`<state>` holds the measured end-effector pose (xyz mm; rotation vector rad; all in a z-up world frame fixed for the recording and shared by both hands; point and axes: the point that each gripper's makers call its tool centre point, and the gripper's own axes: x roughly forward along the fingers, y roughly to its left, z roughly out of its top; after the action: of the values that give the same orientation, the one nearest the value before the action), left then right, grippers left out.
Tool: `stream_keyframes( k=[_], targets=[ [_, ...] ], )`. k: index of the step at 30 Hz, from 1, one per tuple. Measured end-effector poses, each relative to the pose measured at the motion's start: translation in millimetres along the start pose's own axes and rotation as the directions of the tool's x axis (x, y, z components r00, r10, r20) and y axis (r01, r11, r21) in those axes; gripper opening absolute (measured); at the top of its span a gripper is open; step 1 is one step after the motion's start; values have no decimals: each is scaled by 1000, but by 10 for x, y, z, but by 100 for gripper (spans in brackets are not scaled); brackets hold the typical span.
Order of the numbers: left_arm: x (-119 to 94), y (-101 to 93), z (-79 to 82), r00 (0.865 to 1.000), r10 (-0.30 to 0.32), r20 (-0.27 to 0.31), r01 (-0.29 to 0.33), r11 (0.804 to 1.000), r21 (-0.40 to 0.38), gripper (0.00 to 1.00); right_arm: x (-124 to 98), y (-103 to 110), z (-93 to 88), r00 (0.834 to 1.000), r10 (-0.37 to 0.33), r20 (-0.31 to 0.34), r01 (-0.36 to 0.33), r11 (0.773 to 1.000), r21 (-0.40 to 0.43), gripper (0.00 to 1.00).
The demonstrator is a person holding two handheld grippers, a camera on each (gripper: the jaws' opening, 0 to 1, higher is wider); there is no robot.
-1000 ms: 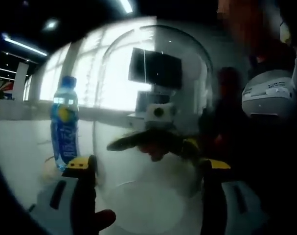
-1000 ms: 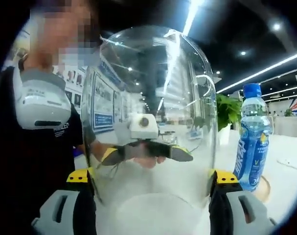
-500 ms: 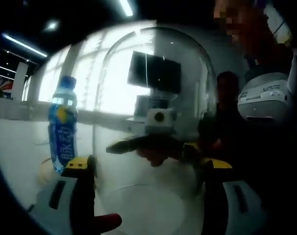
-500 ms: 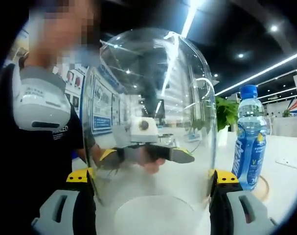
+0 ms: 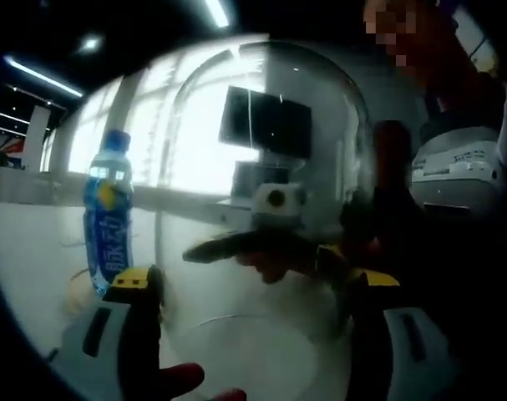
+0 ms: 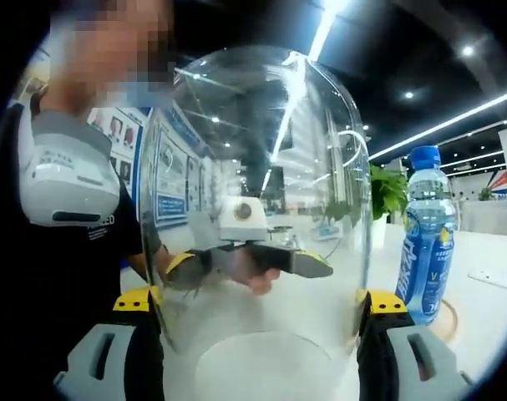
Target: Open the cover put in the Mizone put the cover back on
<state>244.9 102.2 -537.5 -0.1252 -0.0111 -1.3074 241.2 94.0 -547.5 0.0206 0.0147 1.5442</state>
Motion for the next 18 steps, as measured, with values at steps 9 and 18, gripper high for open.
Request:
stream_keyframes(
  k=[9, 18],
  targets=[
    [-13, -1, -3, 1000, 10, -9, -10, 1000, 7, 80, 19, 19, -4, 1000, 9, -8, -9, 1000, 3, 90],
    [-6, 1, 19, 1000, 19, -7, -19, 1000, -24, 80, 14, 28, 26, 1000, 10, 3, -10, 999, 40, 90]
  ],
)
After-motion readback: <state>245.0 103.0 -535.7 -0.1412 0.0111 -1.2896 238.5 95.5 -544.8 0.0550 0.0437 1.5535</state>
